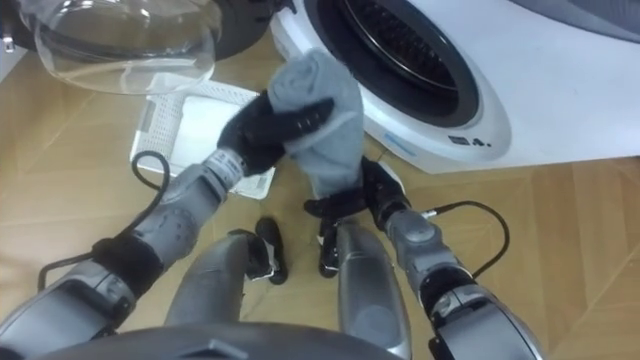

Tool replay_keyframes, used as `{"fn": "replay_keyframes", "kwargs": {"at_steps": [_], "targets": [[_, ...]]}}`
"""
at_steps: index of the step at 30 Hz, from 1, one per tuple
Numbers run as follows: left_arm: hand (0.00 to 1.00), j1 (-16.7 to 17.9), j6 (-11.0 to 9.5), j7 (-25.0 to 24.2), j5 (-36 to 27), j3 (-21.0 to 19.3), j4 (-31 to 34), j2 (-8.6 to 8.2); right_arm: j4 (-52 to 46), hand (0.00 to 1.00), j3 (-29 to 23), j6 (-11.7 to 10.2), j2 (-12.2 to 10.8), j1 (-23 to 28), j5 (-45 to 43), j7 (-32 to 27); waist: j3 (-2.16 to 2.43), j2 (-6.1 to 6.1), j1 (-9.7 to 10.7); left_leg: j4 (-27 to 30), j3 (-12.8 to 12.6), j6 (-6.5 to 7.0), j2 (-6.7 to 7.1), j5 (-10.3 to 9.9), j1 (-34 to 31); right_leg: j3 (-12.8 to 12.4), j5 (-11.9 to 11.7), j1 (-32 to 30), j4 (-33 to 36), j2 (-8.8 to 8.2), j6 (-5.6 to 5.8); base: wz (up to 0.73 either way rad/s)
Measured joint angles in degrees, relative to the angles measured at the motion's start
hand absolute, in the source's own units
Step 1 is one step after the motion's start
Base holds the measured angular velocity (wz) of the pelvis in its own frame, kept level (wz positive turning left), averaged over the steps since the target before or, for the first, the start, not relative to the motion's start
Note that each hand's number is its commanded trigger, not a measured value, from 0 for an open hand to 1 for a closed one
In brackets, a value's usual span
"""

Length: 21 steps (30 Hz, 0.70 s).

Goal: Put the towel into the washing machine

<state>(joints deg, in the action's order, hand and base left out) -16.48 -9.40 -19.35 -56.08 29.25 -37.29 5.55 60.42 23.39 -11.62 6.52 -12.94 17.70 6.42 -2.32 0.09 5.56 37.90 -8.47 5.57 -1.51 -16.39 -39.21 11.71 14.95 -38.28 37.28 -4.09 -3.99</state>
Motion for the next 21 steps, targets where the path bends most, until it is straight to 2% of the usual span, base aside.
{"fn": "replay_keyframes", "kwargs": {"at_steps": [5,10,13,18,19,20,21], "targets": [[1.00,0.0,0.8,-0.1,-0.7,0.1,1.4,-0.12,0.0,1.00,0.0,0.9,0.1,-0.1,-0.2,0.0,0.07,0.12,-1.4,-0.2,0.2,-0.02,0.02,0.0,0.3,0.1,0.0,0.4,-0.3,0.04,0.03,0.00],[1.00,0.1,2.2,-0.1,-0.6,0.3,1.3,-0.41,-0.1,1.00,0.0,1.8,0.0,-0.3,-2.5,0.1,0.10,0.19,-1.5,-0.3,0.2,-0.03,0.02,0.0,0.3,0.2,0.0,0.4,-0.5,0.07,0.02,0.00],[1.00,0.7,3.0,-0.2,-0.6,0.8,1.3,-0.45,-0.4,1.00,0.1,2.9,0.3,0.2,-3.1,0.2,0.26,0.53,-1.6,-0.4,0.3,-0.03,0.02,0.0,0.4,0.4,-0.1,0.5,-0.5,0.01,-0.04,0.00],[1.00,2.8,3.6,-2.4,-0.6,1.4,1.1,-0.29,-0.7,1.00,0.1,2.9,0.6,2.1,-3.9,0.9,0.41,1.40,-2.5,-0.8,0.4,-0.25,0.04,0.1,0.6,0.5,-0.1,0.6,-0.6,-0.01,-0.17,0.01],[0.66,3.2,3.7,-3.1,-0.6,1.4,0.5,-0.15,-0.7,1.00,0.1,3.0,0.5,2.6,-4.6,0.9,0.40,1.40,-2.7,-1.0,0.4,-0.40,0.07,0.2,0.7,0.5,-0.2,0.6,-0.6,-0.01,-0.22,0.00],[0.00,3.8,3.7,-3.8,-0.7,1.4,0.2,0.04,-0.8,1.00,0.2,3.0,0.5,3.2,-4.9,0.9,0.40,1.40,-3.0,-1.2,0.3,-0.52,0.08,0.3,0.8,0.5,-0.2,0.6,-0.7,-0.02,-0.26,0.00],[0.00,4.1,3.7,-4.0,-0.7,1.4,0.1,0.15,-0.8,1.00,0.3,3.1,0.5,3.5,-5.0,0.9,0.40,1.40,-3.0,-1.2,0.3,-0.59,0.08,0.4,0.8,0.5,-0.1,0.6,-0.7,-0.01,-0.29,0.00]]}}
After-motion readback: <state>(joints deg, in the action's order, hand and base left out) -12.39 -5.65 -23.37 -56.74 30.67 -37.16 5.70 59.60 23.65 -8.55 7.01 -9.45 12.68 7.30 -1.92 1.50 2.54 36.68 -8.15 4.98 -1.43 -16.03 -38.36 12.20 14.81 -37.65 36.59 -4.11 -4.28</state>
